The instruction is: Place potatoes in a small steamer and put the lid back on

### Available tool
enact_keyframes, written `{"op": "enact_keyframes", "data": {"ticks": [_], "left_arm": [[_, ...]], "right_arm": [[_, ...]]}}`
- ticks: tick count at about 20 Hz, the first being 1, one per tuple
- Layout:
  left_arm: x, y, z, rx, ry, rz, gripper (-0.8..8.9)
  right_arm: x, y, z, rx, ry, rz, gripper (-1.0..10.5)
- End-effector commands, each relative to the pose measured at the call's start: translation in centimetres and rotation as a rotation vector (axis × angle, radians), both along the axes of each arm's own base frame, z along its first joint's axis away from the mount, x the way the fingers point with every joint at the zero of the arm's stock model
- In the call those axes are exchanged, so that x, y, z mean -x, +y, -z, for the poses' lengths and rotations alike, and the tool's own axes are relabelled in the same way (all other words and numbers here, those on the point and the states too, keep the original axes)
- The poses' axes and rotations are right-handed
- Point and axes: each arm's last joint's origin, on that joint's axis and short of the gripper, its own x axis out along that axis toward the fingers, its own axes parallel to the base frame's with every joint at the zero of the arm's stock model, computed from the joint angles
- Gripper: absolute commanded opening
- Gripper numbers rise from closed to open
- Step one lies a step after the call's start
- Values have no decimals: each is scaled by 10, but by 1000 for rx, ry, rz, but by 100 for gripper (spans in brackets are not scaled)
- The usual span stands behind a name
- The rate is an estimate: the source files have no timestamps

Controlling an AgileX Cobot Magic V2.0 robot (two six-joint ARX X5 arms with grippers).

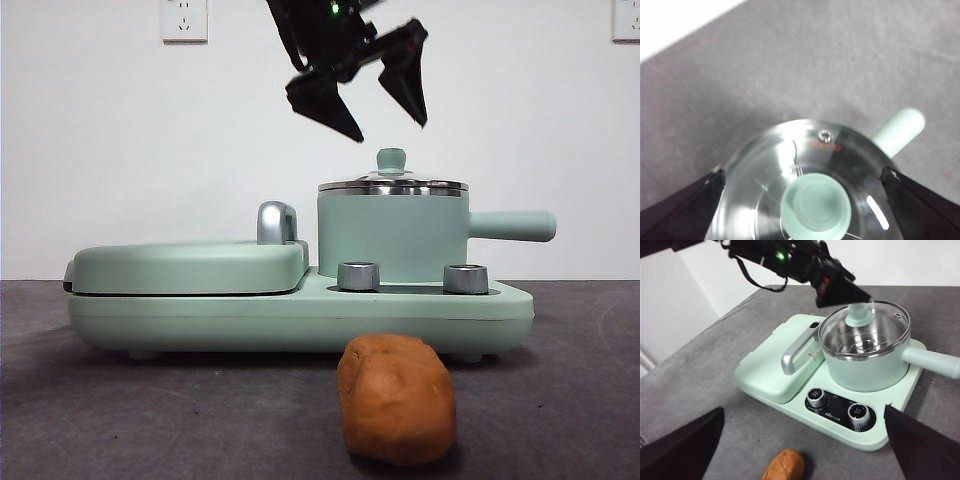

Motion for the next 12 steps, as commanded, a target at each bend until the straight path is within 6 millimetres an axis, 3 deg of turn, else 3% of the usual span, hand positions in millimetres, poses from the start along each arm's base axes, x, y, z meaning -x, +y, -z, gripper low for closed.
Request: {"op": "enact_keyframes", "data": {"ticks": [1, 12], "left_arm": [[-3, -11, 9, -5, 10, 13, 490], [-4, -14, 24, -37, 81, 3, 436]], "right_arm": [[0, 0, -4, 1, -18, -5, 511], [0, 0, -4, 2, -19, -4, 511]]}}
